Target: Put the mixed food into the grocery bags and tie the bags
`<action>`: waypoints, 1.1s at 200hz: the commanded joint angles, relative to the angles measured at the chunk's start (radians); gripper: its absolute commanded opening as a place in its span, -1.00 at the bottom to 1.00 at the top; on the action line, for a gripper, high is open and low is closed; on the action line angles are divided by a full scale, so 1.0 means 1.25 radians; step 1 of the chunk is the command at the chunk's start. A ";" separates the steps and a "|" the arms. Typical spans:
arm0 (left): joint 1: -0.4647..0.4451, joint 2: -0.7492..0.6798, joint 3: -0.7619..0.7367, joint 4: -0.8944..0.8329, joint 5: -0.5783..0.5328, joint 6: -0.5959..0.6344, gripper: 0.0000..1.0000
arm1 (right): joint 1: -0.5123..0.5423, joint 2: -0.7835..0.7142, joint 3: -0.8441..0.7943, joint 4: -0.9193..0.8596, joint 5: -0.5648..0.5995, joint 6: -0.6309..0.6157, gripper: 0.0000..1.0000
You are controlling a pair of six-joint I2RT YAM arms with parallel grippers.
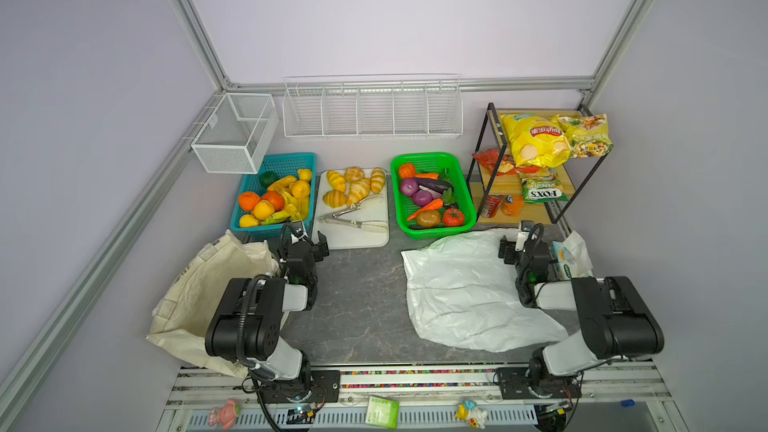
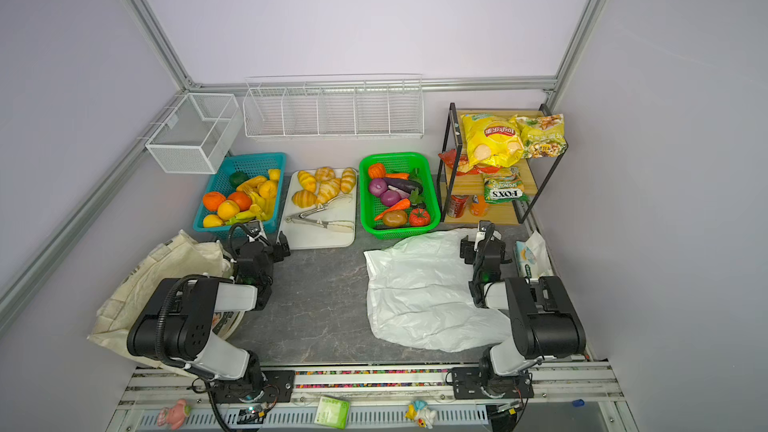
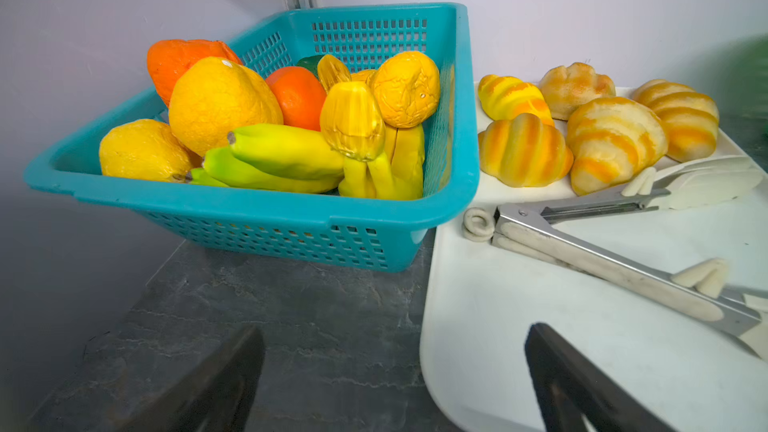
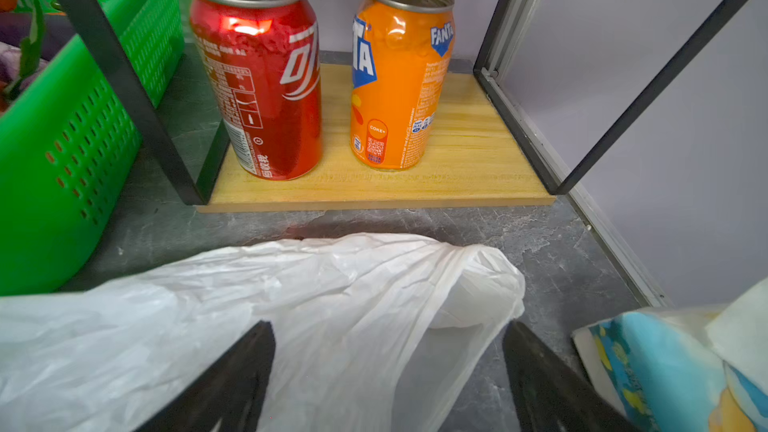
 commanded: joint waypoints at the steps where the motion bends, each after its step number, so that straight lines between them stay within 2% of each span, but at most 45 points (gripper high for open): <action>1: 0.002 -0.006 0.015 0.004 0.007 -0.006 0.98 | -0.003 -0.005 0.001 0.023 -0.004 0.007 0.78; 220: 0.006 -0.009 0.020 -0.006 0.012 -0.011 0.98 | -0.004 -0.003 0.001 0.023 -0.004 0.007 0.78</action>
